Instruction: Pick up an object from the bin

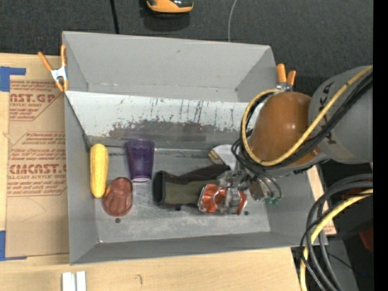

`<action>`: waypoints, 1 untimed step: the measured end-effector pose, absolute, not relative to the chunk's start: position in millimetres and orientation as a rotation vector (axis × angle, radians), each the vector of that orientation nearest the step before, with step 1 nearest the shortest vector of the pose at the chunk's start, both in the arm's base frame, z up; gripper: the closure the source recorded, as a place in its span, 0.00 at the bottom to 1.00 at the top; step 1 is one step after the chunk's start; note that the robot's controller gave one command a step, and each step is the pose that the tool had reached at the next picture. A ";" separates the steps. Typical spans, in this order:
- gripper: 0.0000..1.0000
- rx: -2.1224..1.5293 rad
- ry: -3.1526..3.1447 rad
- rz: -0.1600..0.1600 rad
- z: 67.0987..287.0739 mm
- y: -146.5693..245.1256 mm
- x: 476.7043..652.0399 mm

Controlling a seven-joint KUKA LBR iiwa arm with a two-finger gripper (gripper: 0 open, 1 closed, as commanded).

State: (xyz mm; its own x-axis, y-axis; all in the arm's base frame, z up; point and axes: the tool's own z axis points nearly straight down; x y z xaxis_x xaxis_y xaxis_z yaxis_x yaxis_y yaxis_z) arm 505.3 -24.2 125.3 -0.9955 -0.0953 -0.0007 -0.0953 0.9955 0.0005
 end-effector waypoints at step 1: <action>1.00 -0.150 3.137 0.001 125.3 -24.2 505.3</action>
Offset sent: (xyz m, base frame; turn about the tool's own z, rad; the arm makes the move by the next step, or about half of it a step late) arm 0.0083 0.0148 0.0939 -0.0019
